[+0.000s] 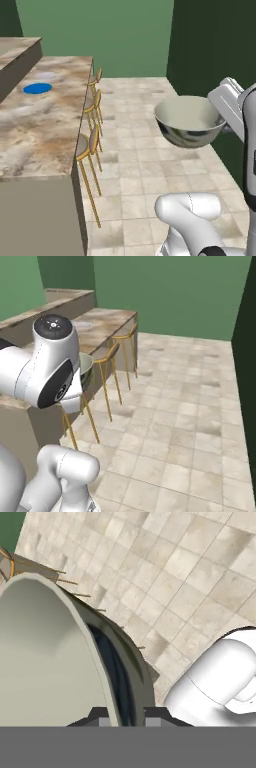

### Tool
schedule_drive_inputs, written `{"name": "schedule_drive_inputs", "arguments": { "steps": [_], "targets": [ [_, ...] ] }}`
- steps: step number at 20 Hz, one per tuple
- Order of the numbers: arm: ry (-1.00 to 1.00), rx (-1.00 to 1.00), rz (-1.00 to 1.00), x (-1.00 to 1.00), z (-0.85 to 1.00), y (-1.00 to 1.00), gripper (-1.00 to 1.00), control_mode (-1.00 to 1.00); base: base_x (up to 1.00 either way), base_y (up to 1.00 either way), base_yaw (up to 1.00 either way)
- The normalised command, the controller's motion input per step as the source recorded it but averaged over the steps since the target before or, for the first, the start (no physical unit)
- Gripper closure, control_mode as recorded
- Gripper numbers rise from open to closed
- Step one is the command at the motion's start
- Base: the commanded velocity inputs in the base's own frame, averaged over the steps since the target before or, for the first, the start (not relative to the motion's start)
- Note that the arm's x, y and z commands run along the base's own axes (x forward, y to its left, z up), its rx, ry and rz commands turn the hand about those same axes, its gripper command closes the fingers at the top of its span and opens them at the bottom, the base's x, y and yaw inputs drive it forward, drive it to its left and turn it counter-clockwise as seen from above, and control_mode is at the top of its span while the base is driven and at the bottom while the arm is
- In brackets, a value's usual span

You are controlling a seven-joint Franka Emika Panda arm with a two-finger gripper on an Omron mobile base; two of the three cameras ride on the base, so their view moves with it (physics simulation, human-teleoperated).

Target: Move the bowls from the cabinet to the plates on the dining table.

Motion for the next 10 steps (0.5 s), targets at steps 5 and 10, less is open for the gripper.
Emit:
{"name": "schedule_drive_inputs", "arguments": {
  "steps": [5,10],
  "targets": [
    [0.0,0.0,0.0,0.0,0.0,0.0,1.0,1.0,0.08,-0.97,0.5],
    [0.0,0.0,0.0,0.0,0.0,0.0,1.0,1.0,0.07,-1.0,0.3]
  ]
}}
